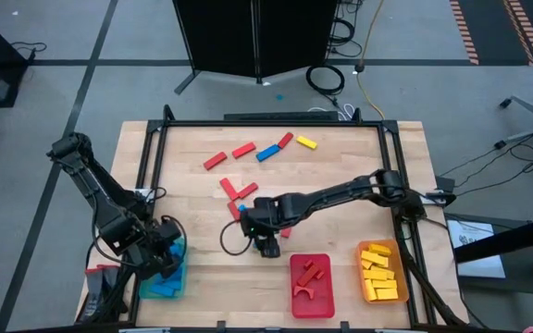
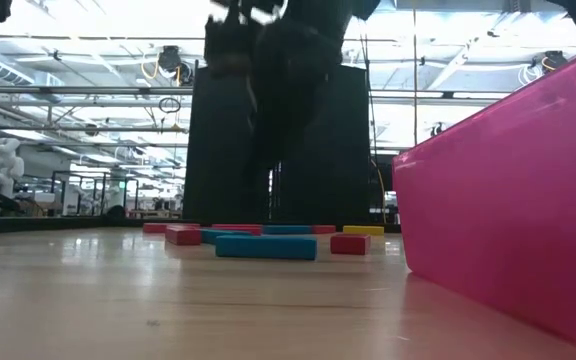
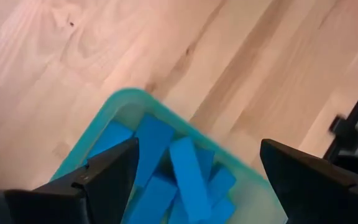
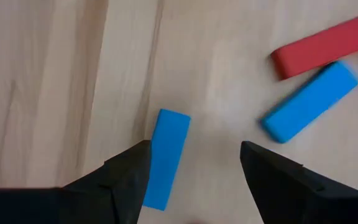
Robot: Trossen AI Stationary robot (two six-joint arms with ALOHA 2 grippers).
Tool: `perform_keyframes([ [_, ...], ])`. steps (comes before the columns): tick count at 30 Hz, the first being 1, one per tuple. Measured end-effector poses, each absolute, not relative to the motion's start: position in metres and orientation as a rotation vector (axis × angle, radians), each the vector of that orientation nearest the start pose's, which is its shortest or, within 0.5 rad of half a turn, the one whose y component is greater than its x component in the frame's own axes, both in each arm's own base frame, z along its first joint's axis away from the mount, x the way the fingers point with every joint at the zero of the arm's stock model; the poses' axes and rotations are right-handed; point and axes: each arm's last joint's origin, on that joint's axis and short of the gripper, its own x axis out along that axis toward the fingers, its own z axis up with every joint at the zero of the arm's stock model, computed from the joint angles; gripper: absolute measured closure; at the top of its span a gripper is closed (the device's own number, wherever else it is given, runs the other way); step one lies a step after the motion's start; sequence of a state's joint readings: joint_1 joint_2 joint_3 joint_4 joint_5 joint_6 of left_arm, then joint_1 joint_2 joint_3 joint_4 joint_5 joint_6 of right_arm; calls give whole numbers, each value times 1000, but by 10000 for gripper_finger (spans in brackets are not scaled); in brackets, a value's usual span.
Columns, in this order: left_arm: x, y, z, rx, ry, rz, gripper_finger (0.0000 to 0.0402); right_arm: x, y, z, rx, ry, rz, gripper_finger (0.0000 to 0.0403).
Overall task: Sort blocks
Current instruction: Put the blue block into the blue bin
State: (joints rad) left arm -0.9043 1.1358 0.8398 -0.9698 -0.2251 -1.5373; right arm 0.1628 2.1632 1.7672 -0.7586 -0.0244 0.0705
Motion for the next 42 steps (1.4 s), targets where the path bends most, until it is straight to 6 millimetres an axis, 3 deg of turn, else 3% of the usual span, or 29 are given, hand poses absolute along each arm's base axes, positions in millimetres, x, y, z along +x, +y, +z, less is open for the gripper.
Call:
perform_keyframes([
  [8,125,-146,239,-667,1125,330,61,456,87,141,1,1280,98,161],
  [12,127,-147,240,-680,1100,324,61,458,88,125,21,1311,45,174],
  [15,129,-148,241,-689,1055,322,61,456,92,123,2,1317,-30,228],
  [18,131,-148,242,-686,998,333,61,454,93,125,2,1317,-44,320],
  [23,135,-145,243,-680,888,372,61,454,93,131,26,1303,-66,322],
  [28,144,-143,248,-696,697,412,61,452,94,169,17,1166,-90,322],
  [34,153,-143,257,-727,434,456,61,436,87,289,84,746,-105,322],
  [40,164,-150,277,-674,132,459,61,412,78,375,133,354,-55,322],
  [42,169,-153,286,-625,77,442,61,406,73,394,144,261,-50,322],
])
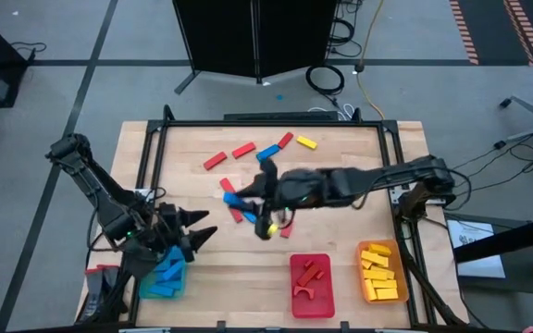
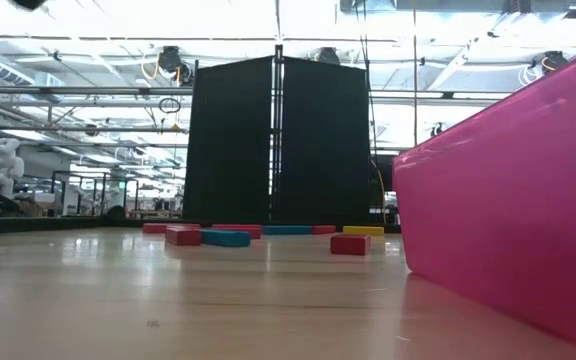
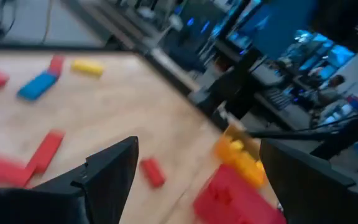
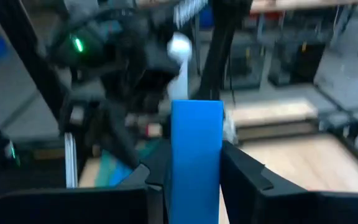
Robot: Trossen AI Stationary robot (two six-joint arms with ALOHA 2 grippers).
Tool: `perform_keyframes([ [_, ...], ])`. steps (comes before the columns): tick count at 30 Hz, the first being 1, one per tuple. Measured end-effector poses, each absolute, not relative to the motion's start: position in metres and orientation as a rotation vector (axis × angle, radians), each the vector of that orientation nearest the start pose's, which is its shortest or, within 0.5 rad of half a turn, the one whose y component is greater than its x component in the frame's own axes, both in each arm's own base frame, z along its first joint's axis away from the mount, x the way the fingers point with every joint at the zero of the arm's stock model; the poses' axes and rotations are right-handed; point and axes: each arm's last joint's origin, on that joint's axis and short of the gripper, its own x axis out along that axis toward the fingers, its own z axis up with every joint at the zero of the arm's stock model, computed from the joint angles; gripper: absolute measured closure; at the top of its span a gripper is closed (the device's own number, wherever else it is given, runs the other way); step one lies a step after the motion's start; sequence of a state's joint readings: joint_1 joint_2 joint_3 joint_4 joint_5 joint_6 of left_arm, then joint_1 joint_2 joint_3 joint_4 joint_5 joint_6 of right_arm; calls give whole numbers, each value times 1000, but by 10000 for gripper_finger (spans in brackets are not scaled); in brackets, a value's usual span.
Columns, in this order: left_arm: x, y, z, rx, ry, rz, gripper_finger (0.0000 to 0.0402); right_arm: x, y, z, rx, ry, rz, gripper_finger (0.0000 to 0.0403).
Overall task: Sort blocks
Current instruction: Put the blue block into the blue bin
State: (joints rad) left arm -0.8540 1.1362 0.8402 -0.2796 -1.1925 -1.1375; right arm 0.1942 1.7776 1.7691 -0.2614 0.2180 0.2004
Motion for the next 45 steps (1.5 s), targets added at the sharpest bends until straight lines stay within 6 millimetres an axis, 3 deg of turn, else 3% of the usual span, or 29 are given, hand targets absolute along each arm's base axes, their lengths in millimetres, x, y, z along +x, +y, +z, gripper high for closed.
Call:
perform_keyframes([
  [9,186,-153,333,-365,-91,388,61,406,76,424,199,-3,66,322],
  [18,188,-149,351,-237,-167,303,61,405,79,430,211,-77,89,322],
  [30,203,-132,363,-261,-293,174,61,406,79,433,187,-109,136,322],
  [45,212,-121,364,-264,-320,130,61,406,79,433,172,-109,135,322],
])
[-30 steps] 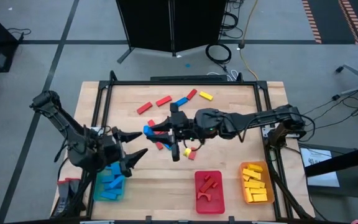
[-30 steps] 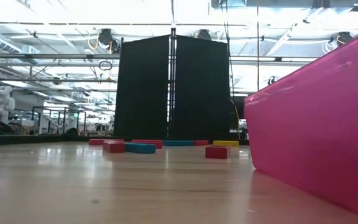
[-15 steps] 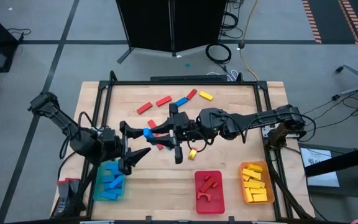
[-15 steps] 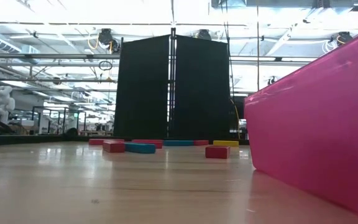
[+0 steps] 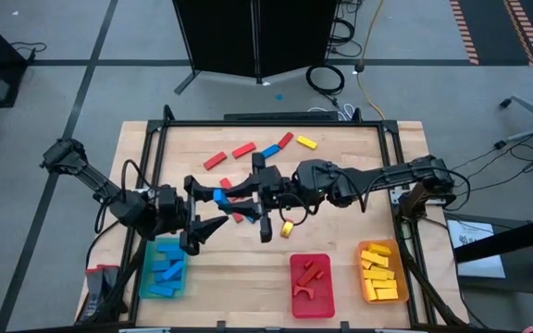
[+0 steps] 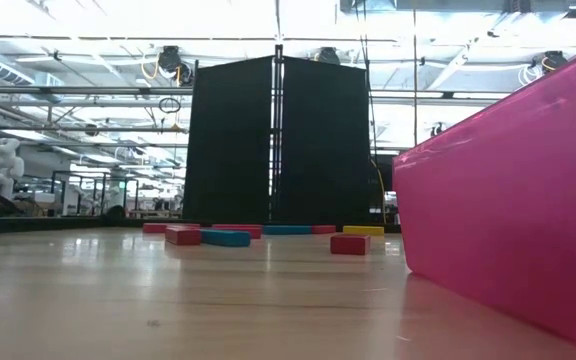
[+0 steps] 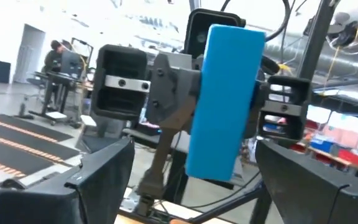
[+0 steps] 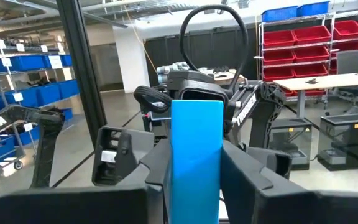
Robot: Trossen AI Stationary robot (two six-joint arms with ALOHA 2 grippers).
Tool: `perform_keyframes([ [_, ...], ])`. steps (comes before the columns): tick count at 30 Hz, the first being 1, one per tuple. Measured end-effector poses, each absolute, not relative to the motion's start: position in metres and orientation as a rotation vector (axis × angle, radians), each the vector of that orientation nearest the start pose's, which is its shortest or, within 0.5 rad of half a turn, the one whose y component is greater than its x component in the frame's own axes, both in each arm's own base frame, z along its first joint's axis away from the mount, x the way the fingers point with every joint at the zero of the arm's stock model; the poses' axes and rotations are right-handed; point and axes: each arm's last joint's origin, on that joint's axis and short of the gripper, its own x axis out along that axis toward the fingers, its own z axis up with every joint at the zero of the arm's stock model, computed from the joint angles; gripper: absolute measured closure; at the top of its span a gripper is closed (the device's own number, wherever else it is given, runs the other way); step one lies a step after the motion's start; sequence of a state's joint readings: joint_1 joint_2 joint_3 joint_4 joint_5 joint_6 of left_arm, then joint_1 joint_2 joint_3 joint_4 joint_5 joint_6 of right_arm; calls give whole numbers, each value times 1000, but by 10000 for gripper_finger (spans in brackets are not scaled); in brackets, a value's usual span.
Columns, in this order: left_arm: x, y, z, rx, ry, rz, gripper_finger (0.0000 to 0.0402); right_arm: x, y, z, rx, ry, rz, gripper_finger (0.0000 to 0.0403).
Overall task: Sort blocks
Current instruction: Put the blue block into the blue bin
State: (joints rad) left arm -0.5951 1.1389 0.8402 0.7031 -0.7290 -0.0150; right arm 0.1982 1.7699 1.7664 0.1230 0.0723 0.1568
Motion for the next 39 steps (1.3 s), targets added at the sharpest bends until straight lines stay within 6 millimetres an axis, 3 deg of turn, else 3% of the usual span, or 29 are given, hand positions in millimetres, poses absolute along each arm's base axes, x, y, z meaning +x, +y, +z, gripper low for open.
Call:
perform_keyframes([
  [5,215,-117,364,-263,-324,128,65,406,80,433,167,-108,157,322],
  [9,215,-117,364,-260,-323,126,95,406,80,433,166,-108,158,322],
  [25,215,-118,363,-240,-320,95,300,406,79,433,171,-104,151,322],
  [39,215,-118,363,-241,-319,101,304,406,78,433,170,-101,147,322],
])
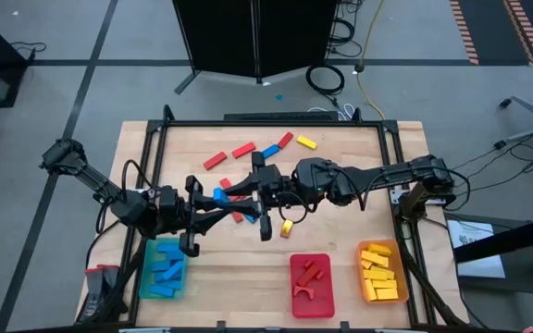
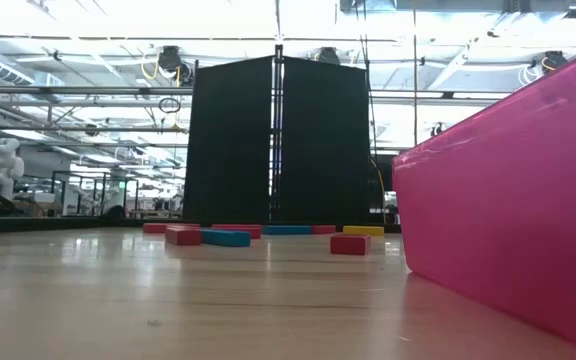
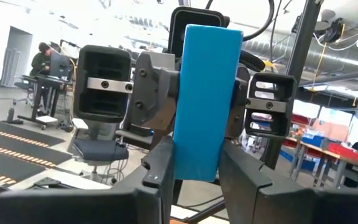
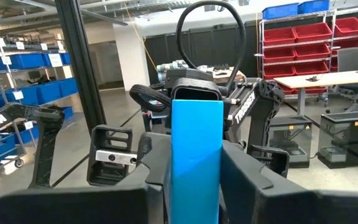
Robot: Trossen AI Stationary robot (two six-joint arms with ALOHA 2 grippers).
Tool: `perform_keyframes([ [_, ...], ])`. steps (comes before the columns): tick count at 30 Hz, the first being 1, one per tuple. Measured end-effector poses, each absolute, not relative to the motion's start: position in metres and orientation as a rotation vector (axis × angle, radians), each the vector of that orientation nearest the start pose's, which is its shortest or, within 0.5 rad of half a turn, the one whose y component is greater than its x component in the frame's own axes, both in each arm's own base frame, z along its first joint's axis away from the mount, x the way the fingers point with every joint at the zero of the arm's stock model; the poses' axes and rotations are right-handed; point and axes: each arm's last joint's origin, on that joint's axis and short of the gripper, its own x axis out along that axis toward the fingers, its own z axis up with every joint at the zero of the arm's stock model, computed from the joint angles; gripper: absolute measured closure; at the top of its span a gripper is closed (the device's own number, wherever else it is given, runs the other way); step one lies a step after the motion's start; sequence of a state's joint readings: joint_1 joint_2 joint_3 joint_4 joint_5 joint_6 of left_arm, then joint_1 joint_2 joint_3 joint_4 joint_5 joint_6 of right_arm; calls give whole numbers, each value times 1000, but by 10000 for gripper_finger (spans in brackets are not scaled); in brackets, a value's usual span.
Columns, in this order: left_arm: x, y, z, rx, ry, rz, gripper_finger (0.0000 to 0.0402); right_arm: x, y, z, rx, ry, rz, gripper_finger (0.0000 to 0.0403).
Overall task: Sort blocks
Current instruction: Put the blue block into the blue bin
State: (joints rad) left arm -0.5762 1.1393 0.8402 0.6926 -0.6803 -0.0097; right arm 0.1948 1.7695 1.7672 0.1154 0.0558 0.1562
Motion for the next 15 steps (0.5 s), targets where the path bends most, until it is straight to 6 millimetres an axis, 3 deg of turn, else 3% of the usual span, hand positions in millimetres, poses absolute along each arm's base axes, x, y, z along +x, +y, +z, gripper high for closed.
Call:
perform_keyframes([
  [3,215,-118,363,-245,-320,109,304,406,75,433,169,-102,144,306],
  [10,212,-120,359,-233,-262,164,304,402,70,432,162,-43,135,139],
  [15,203,-123,356,-229,-202,209,304,388,65,436,138,53,110,102],
])
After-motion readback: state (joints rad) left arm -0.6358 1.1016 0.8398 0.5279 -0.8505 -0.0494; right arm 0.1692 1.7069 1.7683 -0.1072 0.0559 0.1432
